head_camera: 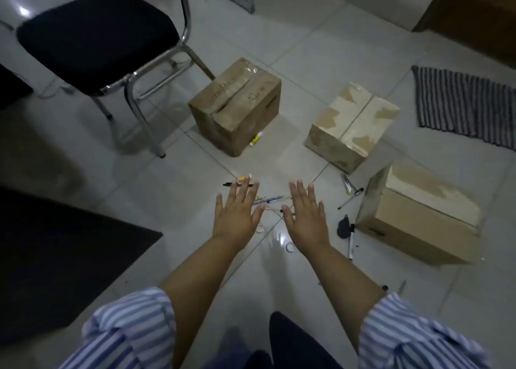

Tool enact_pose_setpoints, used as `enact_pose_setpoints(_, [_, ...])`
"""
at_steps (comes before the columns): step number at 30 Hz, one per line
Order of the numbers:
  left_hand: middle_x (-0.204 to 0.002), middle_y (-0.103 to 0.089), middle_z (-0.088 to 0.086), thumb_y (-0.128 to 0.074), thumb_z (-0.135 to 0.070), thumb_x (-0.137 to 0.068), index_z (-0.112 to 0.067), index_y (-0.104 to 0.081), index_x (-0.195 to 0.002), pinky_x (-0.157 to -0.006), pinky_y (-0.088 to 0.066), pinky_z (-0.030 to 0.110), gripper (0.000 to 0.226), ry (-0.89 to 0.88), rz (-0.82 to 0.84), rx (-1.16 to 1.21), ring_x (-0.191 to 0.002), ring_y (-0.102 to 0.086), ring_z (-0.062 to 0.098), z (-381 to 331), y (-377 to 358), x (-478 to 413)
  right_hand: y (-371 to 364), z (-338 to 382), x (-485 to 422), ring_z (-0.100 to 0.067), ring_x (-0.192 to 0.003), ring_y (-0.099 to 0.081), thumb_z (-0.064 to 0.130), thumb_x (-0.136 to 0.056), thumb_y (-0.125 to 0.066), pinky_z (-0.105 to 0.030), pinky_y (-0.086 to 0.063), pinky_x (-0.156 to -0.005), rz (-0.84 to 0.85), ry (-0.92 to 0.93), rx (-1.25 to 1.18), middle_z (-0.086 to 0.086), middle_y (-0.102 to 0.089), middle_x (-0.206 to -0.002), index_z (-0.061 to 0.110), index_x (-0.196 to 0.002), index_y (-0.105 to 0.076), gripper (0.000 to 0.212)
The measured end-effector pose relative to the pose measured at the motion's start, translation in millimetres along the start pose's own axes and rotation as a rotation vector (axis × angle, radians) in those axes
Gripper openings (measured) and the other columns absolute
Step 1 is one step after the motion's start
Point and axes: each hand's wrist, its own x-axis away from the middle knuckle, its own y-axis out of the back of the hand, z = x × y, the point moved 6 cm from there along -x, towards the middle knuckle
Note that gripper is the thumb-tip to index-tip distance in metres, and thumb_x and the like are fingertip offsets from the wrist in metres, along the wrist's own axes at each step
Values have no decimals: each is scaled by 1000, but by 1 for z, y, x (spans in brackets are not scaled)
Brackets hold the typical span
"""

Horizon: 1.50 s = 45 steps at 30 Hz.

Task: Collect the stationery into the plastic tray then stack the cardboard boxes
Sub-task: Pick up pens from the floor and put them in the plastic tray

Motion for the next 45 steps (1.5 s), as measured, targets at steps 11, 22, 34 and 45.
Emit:
enact_pose_setpoints(11, [-160, 11, -7, -20, -48, -99, -30, -1, -150, -117, 1, 50, 58, -64, 7, -202, -148, 10, 17, 75, -203, -142, -180, -117, -112, -19, -147, 10, 33, -100, -27, -47, -5, -118, 34, 65, 145, 3, 2, -160, 27, -150, -4, 55])
enact_pose_setpoints(22, [-160, -3, -5, -21, -41, -101, -26, -13, -150, -118, -6, 45, 52, 238, -46, 125, -148, -1, 16, 138, -285, -161, -265, -139, -160, -25, -145, -16, 18, -97, -37, -35, -29, -109, 73, 170, 316, -3, -32, -153, 14, -132, -51, 38])
enact_pose_setpoints(34, [-147, -43, 1, -37, -25, -100, -19, -36, -143, -112, -31, 33, 44, 210, -261, 313, -135, -39, 18, 159, -264, -157, -303, -100, -190, -26, -110, -43, 10, -93, -41, -34, -34, -74, -9, 296, 509, -6, -59, -108, 11, -109, -62, 26])
enact_pose_setpoints(45, [-104, -69, 17, -51, -10, -94, 2, -66, -105, -85, -49, 29, 22, 403, -212, 1158, -96, -62, 23, 165, -255, -181, -281, -67, -146, -20, -72, -63, 23, -63, -73, -28, -41, -62, -292, 781, 519, 3, -68, -82, 23, -80, -69, 18])
